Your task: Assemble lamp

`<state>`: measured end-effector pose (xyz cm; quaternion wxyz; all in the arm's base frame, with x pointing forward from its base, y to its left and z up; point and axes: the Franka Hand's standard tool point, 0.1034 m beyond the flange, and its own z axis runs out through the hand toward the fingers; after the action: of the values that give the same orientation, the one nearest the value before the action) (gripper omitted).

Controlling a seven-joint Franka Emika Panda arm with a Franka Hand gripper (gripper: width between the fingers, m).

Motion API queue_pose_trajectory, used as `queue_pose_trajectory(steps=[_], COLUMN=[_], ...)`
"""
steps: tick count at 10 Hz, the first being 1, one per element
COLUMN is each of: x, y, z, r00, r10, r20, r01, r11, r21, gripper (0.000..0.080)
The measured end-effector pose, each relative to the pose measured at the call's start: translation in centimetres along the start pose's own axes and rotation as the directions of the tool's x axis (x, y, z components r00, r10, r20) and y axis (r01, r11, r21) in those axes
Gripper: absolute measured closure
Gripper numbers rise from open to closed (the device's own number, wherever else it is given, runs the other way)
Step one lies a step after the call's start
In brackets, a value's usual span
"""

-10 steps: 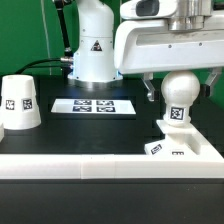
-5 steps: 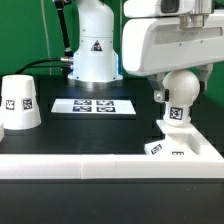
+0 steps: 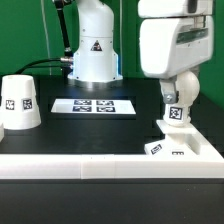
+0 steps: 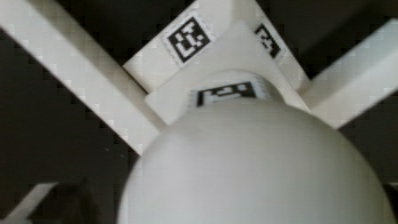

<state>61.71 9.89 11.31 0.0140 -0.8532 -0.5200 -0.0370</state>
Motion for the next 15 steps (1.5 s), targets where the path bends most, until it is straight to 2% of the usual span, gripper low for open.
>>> queue_pose_trajectory(steps=[3,6,7,10,11,12,13,15], x=[-0.2,-0.5,-0.8,-1.3,-1.4,-1.4,-1.5,-1.7], y=[0.2,0.4,0.6,0.9,0.9,0.9,1.0,1.0], z=[0.1,0.1,0.1,0.1,0.1,0.2,0.2,0.3], r00=[0.967,0.904,0.882,0.890,0.891,0.892,0.892,0.893], r10=[-0.254,-0.423,-0.467,-0.450,-0.449,-0.448,-0.447,-0.445], r20=[0.036,0.058,0.065,0.066,0.066,0.067,0.067,0.067], r01=[0.254,0.424,0.468,0.452,0.451,0.449,0.448,0.446], r11=[0.967,0.906,0.884,0.892,0.893,0.893,0.894,0.895], r21=[-0.013,-0.011,-0.009,-0.007,-0.007,-0.006,-0.005,-0.005], gripper=[0.0100,0.0100,0.0100,0.0129,0.0308,0.0308,0.0509,0.0765])
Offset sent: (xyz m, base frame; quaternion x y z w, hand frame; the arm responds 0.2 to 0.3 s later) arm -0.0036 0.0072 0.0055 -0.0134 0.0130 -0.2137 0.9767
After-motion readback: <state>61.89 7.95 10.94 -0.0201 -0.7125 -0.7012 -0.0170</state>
